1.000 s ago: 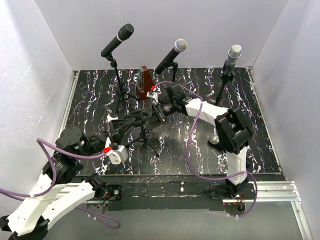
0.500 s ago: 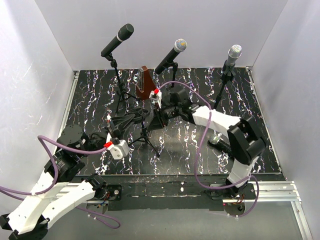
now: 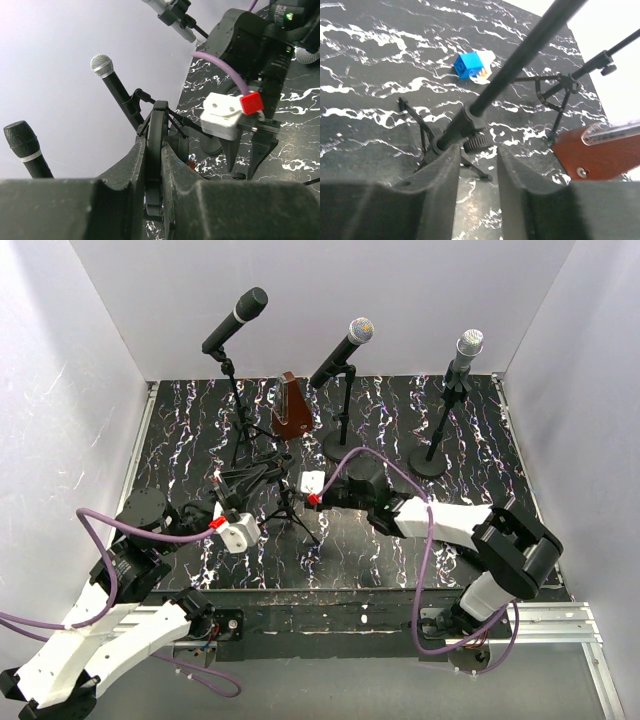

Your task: Remove the microphone from the stand

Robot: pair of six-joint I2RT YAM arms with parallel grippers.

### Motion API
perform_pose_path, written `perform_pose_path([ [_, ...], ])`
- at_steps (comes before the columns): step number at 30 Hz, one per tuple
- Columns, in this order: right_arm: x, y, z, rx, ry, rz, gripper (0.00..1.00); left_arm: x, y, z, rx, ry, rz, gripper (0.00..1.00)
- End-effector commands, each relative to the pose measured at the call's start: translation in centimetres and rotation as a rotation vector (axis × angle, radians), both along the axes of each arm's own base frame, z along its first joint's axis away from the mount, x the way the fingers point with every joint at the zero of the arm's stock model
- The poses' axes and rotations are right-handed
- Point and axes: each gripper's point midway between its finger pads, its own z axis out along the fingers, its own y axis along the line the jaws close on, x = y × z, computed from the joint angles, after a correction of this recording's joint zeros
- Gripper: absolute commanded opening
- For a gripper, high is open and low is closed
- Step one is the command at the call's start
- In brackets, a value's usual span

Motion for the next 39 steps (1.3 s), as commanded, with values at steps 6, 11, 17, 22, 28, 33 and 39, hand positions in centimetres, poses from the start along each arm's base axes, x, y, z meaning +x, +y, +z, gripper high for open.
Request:
perform_pose_path([
  [6,-1.9,-3.6,3.9,-0.063,0.428,0.019,0.66,-0.6,-0.1,-0.2,0.008,0.016,-0.030,0.00],
  [11,-3.7,-3.8,3.9,-0.116,0.822,0.047,0.71,-0.8,-0.1,-0.4,0.014,0.002,-0.038,0.00],
  [17,-2.8,-2.4,3.0,-0.103,0.979,0.012,0.75,-1.2,-0.3,-0.3,0.015,-0.003,-0.059,0.00],
  [22,-0.5,-1.7,2.4,-0.072,1.051,-0.044,0.72,-1.3,-0.2,-0.2,0.015,-0.007,-0.061,0.00],
  [28,0.2,-1.5,2.5,-0.055,1.097,-0.029,0.72,-1.5,-0.1,-0.3,0.025,-0.010,-0.060,0.00],
  [33,0.3,-1.2,1.7,-0.056,1.148,-0.032,0.71,-1.5,-0.2,-0.4,0.036,-0.019,-0.071,0.00],
  [39,0.2,-0.8,1.5,-0.060,1.159,-0.017,0.72,-1.4,-0.4,-0.3,0.037,-0.022,-0.075,0.00],
])
